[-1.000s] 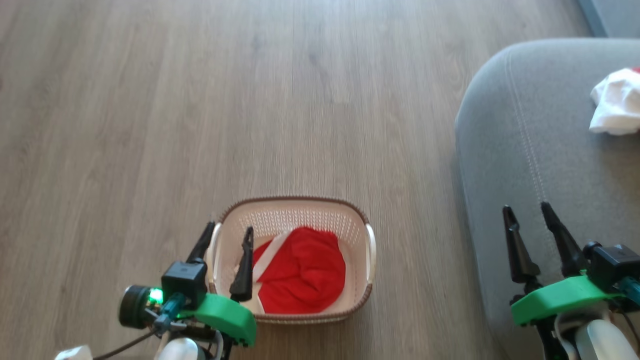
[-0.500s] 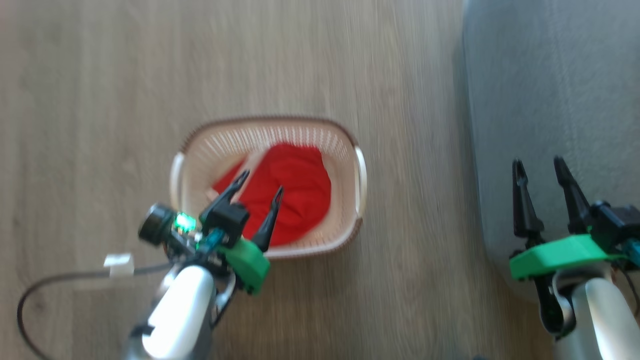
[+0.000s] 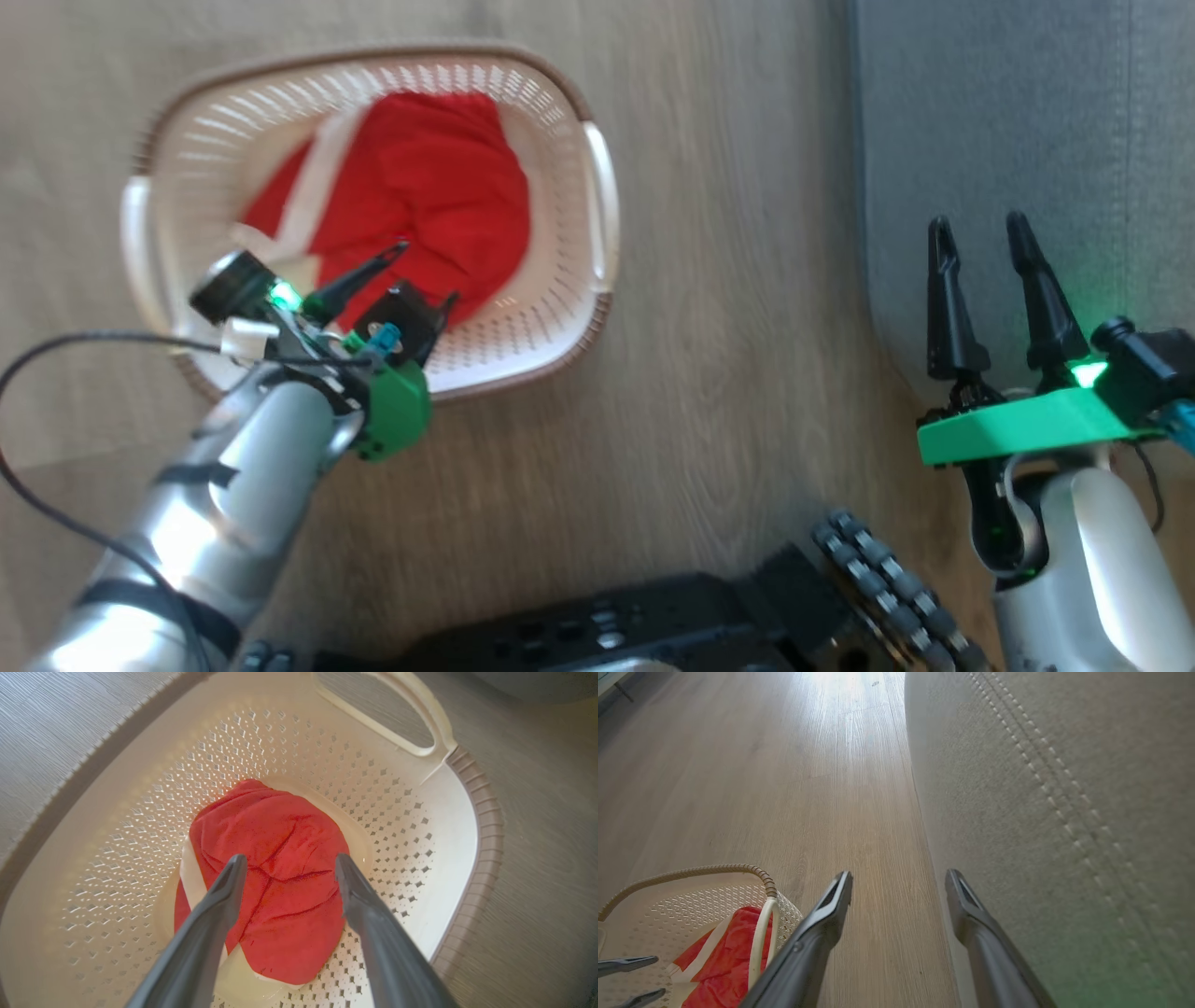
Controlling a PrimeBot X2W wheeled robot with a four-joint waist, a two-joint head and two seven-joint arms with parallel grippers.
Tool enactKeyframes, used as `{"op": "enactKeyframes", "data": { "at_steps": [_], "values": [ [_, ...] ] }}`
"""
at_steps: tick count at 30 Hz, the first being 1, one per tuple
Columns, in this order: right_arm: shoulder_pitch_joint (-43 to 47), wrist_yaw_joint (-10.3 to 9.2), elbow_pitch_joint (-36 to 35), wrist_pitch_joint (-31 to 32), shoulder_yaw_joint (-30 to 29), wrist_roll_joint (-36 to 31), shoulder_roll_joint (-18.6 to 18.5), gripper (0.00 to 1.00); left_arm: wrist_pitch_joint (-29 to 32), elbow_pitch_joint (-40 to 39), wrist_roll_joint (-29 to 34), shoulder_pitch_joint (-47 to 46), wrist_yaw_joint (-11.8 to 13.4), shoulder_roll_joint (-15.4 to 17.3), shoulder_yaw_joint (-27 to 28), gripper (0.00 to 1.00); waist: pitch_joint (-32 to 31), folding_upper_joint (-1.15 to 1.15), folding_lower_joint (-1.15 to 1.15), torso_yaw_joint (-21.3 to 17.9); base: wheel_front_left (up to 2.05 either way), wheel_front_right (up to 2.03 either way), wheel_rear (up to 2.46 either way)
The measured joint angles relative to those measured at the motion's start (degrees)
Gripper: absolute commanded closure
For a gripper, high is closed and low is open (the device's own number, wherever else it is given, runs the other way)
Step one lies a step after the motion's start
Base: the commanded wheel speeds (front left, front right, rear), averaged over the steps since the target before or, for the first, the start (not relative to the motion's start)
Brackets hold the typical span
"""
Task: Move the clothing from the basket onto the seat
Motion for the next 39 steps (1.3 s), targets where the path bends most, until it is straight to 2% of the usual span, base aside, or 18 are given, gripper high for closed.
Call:
{"op": "enactKeyframes", "data": {
  "at_steps": [3, 7, 14, 18, 22, 30, 39],
  "values": [
    [-0.35, 0.00, -2.35, -0.02, 2.27, 4.21, 0.13, 0.00, 0.00, 5.47, 0.79, -4.58, -0.77, 1.53, -2.96, 0.00, 4.24, 0.00, -0.01, -2.65, 0.00, 0.00, 0.00],
    [-0.38, -0.01, -4.09, -0.51, 4.42, 5.08, 0.26, 0.00, 0.00, 11.49, 1.47, -10.26, -1.25, 2.57, -5.53, 0.00, 7.91, 0.00, -0.01, -4.90, 0.00, 0.00, 0.00],
    [-0.45, -0.05, -6.91, -0.53, 6.04, 5.94, 0.63, 0.00, 0.00, 20.72, 2.74, -16.41, -1.76, 2.41, -10.10, 0.00, 11.92, 0.00, -0.01, -7.28, 0.00, 0.00, 0.00],
    [-0.36, -0.05, -7.87, -0.53, 6.57, 6.83, 0.65, 0.00, 0.70, 26.57, 2.54, -17.92, -1.70, 1.59, -10.35, 0.00, 12.85, 0.00, -0.02, -7.93, 0.00, 0.00, 0.00],
    [0.24, -0.05, -8.94, -0.53, 6.66, 6.82, 0.65, 0.00, 4.66, 28.08, -0.64, -19.18, 1.89, 0.03, -7.66, 0.00, 13.57, 0.00, -0.02, -7.92, 0.00, 0.00, 0.00],
    [1.55, -0.05, -12.99, -0.48, 7.08, 7.65, 0.66, 0.00, 10.17, 28.80, -1.24, -19.76, 2.04, 1.14, -7.45, 0.00, 14.50, 0.00, -0.02, -7.87, 0.00, 0.00, 0.00],
    [1.55, 0.00, -16.84, -0.43, 8.96, 4.67, 0.66, 0.00, 15.99, 29.04, -1.23, -20.70, 1.98, 1.34, -9.01, 0.00, 15.08, 0.00, -0.01, -7.29, 0.00, 0.00, 0.00]
  ]
}}
